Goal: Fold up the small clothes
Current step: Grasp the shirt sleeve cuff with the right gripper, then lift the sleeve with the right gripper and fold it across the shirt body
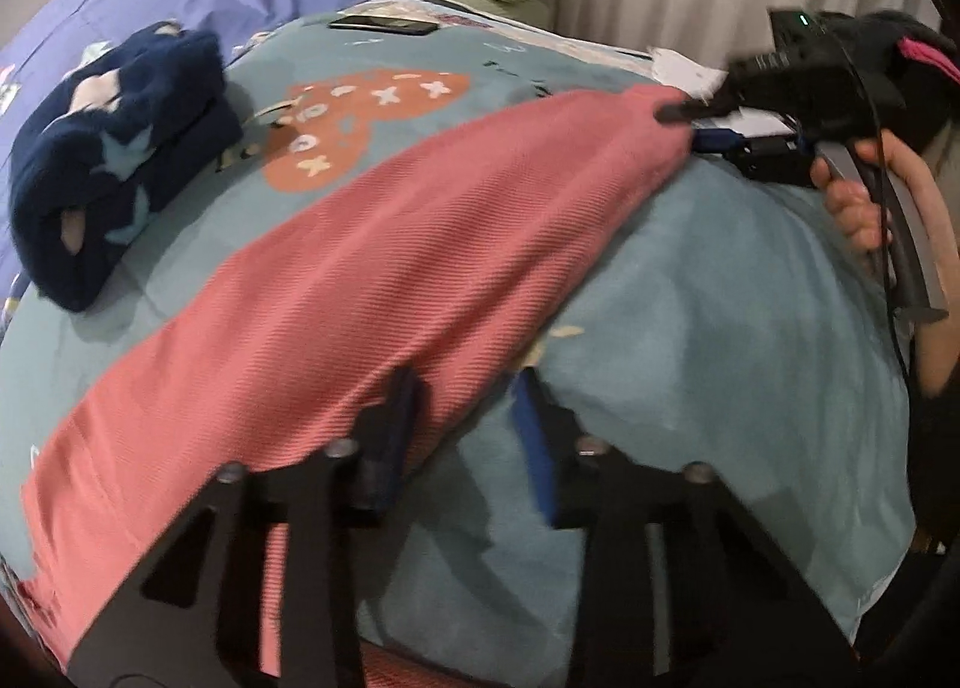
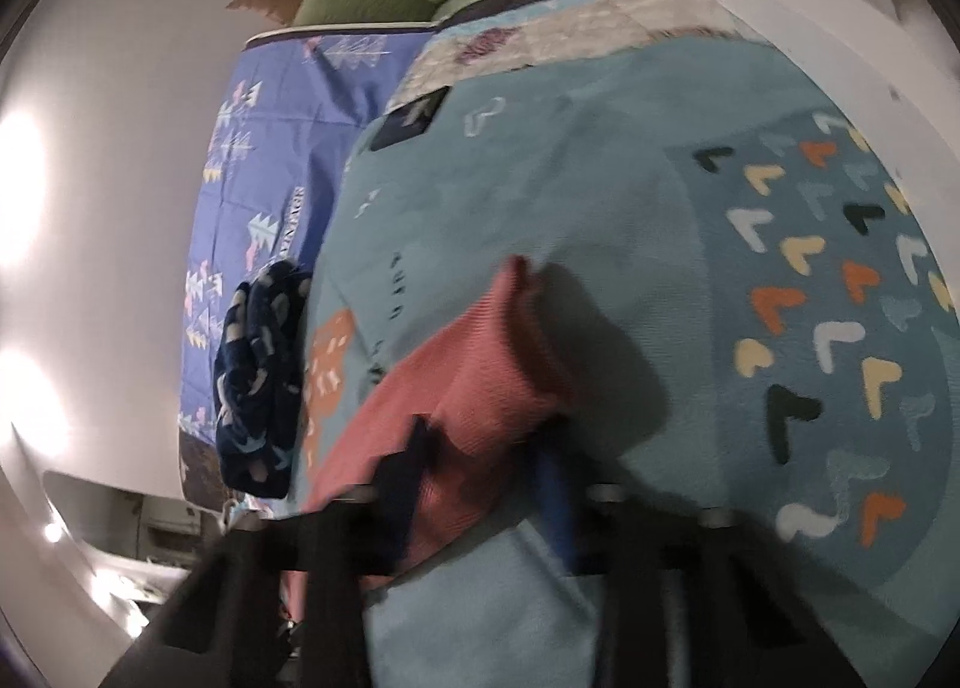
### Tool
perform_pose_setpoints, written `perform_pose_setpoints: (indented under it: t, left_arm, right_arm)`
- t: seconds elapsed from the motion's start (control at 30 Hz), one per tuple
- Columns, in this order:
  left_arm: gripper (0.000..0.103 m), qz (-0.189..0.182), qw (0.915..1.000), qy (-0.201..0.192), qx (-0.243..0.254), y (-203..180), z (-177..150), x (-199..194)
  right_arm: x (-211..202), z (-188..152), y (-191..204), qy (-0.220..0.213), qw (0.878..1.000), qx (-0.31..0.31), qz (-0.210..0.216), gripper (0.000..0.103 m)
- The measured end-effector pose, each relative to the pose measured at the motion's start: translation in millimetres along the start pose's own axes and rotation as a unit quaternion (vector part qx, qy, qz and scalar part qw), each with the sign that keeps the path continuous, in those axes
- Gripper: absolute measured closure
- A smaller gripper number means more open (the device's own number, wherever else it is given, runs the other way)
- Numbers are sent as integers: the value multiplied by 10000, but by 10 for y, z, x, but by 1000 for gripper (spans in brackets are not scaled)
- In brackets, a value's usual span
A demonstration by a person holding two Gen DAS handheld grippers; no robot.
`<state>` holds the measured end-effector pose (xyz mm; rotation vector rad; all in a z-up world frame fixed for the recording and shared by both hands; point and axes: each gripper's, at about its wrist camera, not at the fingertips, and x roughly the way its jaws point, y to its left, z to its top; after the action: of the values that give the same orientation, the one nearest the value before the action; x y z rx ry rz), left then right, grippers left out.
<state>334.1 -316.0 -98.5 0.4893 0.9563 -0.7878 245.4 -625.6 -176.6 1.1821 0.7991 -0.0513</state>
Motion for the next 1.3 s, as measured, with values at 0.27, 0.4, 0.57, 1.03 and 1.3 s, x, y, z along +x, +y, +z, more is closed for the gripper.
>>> perform_pose_setpoints:
  t: [0.27,0.4,0.57,1.03,1.3]
  left_arm:
    - [94,1,9986,-203,-479,98,-31,-73]
    - [95,-93,9962,-448,-742,153,-55,-177]
    - [95,-277,9898,-781,-1157,266,-148,-365]
    - [72,-367,9606,-1754,-2123,601,-560,-1073]
    - [24,570,9277,-2987,-2167,644,-797,-1952]
  right_arm:
    - [-133,-56,298,-102,9987,-482,97,99]
    - [-284,-116,713,-211,9953,-927,170,99]
    - [-416,-257,1320,-285,9875,-1520,321,99]
    - [-355,-1299,3159,71,9323,-3557,646,99]
    - [-210,-2032,3717,507,9024,-4194,846,99]
